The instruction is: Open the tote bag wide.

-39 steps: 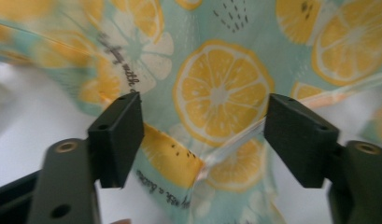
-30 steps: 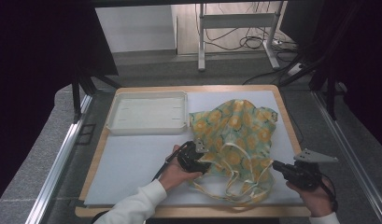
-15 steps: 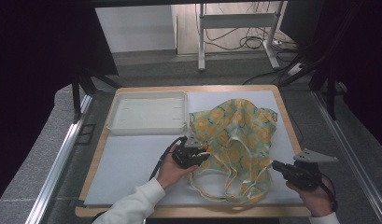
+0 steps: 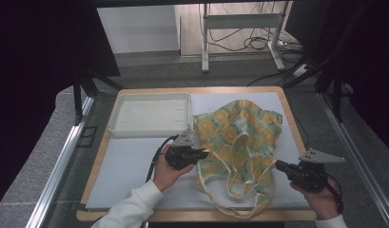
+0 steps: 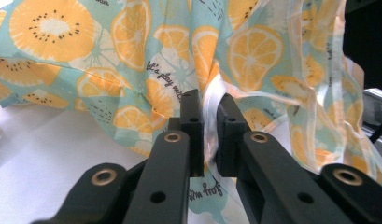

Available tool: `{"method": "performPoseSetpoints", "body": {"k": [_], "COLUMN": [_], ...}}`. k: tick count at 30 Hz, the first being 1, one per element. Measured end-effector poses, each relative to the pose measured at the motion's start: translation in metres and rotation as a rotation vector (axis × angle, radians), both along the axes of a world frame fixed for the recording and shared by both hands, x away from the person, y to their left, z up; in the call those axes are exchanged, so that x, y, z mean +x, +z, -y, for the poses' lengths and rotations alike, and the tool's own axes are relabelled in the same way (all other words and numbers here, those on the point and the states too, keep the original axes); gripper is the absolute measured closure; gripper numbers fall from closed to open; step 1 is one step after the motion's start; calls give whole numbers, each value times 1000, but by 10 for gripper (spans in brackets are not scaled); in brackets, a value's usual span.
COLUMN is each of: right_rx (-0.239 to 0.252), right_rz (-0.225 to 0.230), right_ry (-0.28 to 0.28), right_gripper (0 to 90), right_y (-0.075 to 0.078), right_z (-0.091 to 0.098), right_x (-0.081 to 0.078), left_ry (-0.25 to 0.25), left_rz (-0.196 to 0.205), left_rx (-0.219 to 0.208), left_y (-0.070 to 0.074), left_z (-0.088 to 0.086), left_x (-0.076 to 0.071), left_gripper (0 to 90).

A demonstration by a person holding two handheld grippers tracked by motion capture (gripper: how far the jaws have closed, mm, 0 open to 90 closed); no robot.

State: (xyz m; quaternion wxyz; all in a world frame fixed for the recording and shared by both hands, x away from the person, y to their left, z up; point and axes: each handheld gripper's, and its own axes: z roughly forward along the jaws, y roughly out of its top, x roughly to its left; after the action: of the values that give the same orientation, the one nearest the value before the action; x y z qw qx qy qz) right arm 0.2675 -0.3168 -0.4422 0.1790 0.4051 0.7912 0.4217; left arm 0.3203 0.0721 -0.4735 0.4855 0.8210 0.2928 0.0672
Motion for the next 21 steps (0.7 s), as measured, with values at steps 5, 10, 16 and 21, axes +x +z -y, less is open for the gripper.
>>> {"method": "performPoseSetpoints", "body": {"k": [5, 10, 16, 21], "right_rx": [11, 12, 6, -12], "right_rz": [23, 34, 26, 14], "right_ry": [-1, -4, -10, -7], "right_gripper": [888, 888, 888, 888], "right_y": [8, 13, 11, 12], "right_z": [0, 3, 3, 2], "right_x": [4, 8, 11, 14], "left_ry": [14, 25, 19, 11], "left_rz": [10, -4, -14, -36], "left_rx": [-14, -13, 13, 34], "left_y": [4, 5, 5, 7], "left_z": [-3, -6, -6, -7], "left_x": [0, 3, 4, 7], "left_gripper": [864, 876, 887, 887]}}
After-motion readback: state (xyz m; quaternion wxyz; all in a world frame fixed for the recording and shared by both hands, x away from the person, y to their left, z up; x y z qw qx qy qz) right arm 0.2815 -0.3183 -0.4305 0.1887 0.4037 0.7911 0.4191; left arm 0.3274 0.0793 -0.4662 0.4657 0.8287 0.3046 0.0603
